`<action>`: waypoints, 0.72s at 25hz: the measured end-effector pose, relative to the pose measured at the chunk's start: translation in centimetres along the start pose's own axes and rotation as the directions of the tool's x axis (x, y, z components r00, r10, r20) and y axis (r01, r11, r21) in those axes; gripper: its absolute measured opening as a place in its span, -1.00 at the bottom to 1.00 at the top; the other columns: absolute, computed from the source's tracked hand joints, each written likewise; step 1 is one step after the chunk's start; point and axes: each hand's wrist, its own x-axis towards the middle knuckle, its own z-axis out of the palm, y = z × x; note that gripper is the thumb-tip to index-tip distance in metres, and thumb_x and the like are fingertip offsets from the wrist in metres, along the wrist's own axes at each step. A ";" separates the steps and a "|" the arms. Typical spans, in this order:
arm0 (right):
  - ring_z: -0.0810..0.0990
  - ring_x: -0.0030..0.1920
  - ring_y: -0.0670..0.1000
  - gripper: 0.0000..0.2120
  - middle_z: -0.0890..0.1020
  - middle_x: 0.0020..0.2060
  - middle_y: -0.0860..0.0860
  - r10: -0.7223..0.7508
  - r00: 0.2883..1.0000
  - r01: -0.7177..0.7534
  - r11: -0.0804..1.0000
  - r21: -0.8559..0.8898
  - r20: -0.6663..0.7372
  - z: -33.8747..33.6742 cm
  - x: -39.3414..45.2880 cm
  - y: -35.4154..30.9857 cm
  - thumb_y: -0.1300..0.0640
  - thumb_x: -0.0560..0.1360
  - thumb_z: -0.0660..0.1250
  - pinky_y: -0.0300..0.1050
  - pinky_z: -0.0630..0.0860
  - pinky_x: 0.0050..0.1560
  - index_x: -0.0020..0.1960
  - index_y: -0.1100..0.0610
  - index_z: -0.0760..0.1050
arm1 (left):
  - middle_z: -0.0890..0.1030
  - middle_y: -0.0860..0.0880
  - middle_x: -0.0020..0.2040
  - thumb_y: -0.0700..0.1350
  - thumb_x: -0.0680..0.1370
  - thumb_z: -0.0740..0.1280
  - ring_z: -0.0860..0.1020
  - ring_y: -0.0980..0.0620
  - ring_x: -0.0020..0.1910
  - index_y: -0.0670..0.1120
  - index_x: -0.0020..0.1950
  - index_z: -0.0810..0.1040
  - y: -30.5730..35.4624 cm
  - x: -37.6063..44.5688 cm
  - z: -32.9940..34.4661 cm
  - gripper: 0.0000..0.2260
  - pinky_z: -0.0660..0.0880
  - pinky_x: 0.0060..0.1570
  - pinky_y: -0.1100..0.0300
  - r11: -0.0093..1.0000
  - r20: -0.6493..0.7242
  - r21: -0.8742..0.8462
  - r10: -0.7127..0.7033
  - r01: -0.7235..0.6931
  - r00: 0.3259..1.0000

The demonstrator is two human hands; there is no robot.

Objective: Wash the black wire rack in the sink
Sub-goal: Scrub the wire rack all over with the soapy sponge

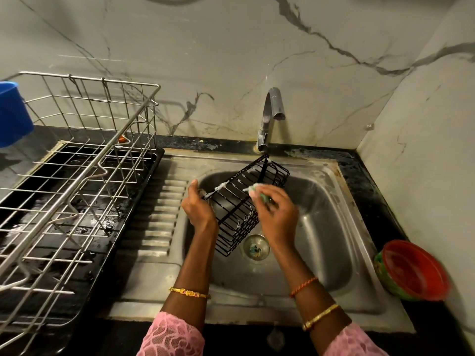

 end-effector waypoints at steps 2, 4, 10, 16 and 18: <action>0.61 -0.06 -0.09 -0.86 0.63 -0.06 0.01 -0.030 0.997 0.034 0.998 -0.052 0.074 1.4 2.5 -0.7 0.29 0.44 0.39 -0.26 0.58 -0.01 0.00 0.22 0.60 | 0.47 0.00 -0.37 0.05 0.55 0.22 0.44 -0.10 -0.16 -0.24 -0.15 0.55 0.1 -0.3 0.0 -0.65 0.34 -0.13 0.02 0.999 0.030 0.023 0.025 -0.026 0.999; 0.61 -0.09 -0.09 -0.89 0.65 -0.09 0.04 -0.006 0.981 0.031 0.991 -0.127 0.194 2.7 3.6 -0.9 0.30 0.44 0.38 -0.35 0.54 -0.01 -0.04 0.22 0.61 | 0.49 0.01 -0.39 0.02 0.56 0.22 0.45 -0.10 -0.17 -0.26 -0.15 0.54 0.1 -0.5 0.1 -0.66 0.34 -0.14 0.02 0.999 0.042 0.014 0.048 -0.048 0.998; 0.55 -0.11 -0.22 -0.90 0.61 -0.10 0.02 0.011 0.969 0.034 0.984 -0.177 0.245 1.2 1.5 -0.1 0.34 0.44 0.36 -0.52 0.46 -0.08 -0.07 0.26 0.61 | 0.49 0.14 -0.55 -0.09 0.61 0.18 0.39 0.03 -0.41 -0.08 -0.25 0.59 1.2 -0.6 -0.2 -0.70 0.29 -0.37 0.14 0.994 0.055 -0.015 0.109 -0.108 0.993; 0.55 -0.10 -0.23 -0.89 0.61 -0.11 0.00 0.060 0.968 -0.014 0.982 -0.191 0.242 -0.5 0.7 0.1 0.36 0.43 0.36 -0.52 0.45 -0.11 -0.09 0.23 0.62 | 0.49 0.14 -0.52 -0.03 0.58 0.21 0.38 -0.01 -0.40 -0.23 -0.17 0.56 0.5 0.4 -0.1 -0.69 0.28 -0.35 0.11 0.995 0.088 -0.002 0.098 -0.098 0.991; 0.53 -0.11 -0.26 -0.90 0.61 -0.10 0.02 0.010 0.964 0.038 0.984 -0.175 0.266 0.8 2.1 -0.5 0.36 0.43 0.36 -0.53 0.44 -0.10 -0.08 0.27 0.62 | 0.52 0.05 -0.44 -0.01 0.57 0.20 0.44 -0.05 -0.33 -0.19 -0.17 0.60 0.2 0.2 0.0 -0.69 0.33 -0.29 0.07 0.991 0.150 0.024 0.125 -0.130 0.981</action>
